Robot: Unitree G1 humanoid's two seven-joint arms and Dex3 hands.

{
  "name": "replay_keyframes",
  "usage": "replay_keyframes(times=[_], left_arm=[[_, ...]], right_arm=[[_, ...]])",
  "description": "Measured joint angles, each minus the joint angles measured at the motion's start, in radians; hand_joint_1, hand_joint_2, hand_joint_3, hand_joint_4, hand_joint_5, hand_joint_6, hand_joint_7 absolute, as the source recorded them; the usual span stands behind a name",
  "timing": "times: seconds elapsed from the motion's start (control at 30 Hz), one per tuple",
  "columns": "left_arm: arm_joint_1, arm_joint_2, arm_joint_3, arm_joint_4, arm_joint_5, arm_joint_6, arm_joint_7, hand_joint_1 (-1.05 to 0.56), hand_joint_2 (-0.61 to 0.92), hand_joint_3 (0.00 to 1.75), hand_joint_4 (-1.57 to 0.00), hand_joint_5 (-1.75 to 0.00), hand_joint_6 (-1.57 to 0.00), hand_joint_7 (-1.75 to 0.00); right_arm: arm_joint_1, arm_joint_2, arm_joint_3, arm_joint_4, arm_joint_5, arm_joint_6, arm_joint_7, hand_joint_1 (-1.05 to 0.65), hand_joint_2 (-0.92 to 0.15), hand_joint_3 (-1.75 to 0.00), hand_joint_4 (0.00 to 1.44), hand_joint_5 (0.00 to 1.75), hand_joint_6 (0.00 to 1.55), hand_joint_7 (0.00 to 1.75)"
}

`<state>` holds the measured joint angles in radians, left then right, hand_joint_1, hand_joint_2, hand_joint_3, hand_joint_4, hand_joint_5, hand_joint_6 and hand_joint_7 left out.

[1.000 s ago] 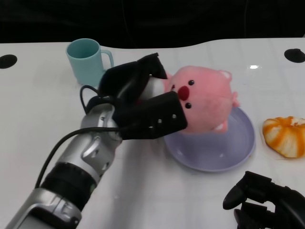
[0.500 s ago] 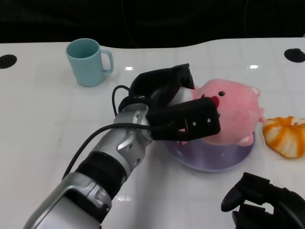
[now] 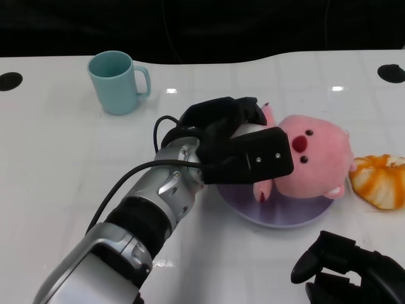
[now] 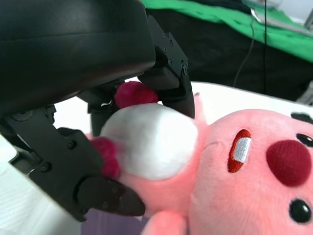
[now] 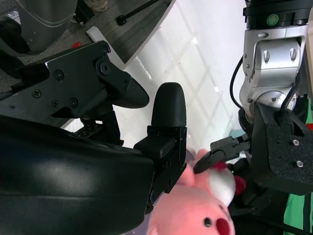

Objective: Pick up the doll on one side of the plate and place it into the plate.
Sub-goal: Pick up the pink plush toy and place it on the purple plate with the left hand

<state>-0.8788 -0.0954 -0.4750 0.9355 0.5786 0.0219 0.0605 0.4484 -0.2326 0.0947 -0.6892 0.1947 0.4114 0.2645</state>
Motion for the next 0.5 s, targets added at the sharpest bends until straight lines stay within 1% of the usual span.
replay_keyframes(times=[0.03, 0.07, 0.1, 0.2, 0.33, 0.5], left_arm=[[0.0, 0.003, -0.002, -0.002, 0.002, 0.006, -0.009, -0.57, 0.92, 0.35, -0.2, -0.51, -0.42, -0.07], [0.0, 0.007, -0.006, -0.005, 0.007, 0.007, -0.013, -0.7, 0.92, 0.45, -0.12, -0.45, -0.32, -0.04], [0.0, 0.012, -0.01, -0.011, 0.011, 0.007, -0.014, -0.76, 0.92, 0.5, -0.07, -0.42, -0.28, -0.02], [0.0, 0.032, -0.031, -0.033, 0.028, 0.003, -0.037, -0.89, 0.92, 0.61, -0.01, -0.34, -0.18, -0.01], [0.0, 0.058, -0.043, -0.069, 0.04, 0.004, -0.071, -0.94, 0.92, 0.64, 0.0, -0.27, -0.14, 0.0], [0.006, 0.093, -0.047, -0.118, 0.044, 0.003, -0.099, -0.95, 0.92, 0.63, 0.0, -0.25, -0.14, -0.01]], right_arm=[[0.0, 0.0, 0.0, 0.0, 0.0, 0.0, 0.001, -0.13, -0.65, -1.06, 0.65, 1.75, 0.48, 1.48], [0.0, 0.0, 0.0, 0.0, 0.0, 0.0, 0.002, -0.13, -0.65, -1.06, 0.65, 1.75, 0.48, 1.48], [0.0, 0.0, 0.0, 0.0, -0.001, 0.0, 0.003, -0.13, -0.65, -1.06, 0.65, 1.75, 0.48, 1.48], [0.0, 0.0, 0.0, 0.0, -0.001, -0.001, 0.003, -0.14, -0.65, -1.07, 0.65, 1.75, 0.48, 1.48], [0.0, 0.0, 0.0, 0.0, -0.002, 0.0, -0.002, -0.14, -0.65, -1.07, 0.65, 1.75, 0.48, 1.48], [0.0, 0.0, -0.002, 0.0, -0.002, 0.0, -0.003, -0.13, -0.65, -1.08, 0.65, 1.75, 0.48, 1.48]])
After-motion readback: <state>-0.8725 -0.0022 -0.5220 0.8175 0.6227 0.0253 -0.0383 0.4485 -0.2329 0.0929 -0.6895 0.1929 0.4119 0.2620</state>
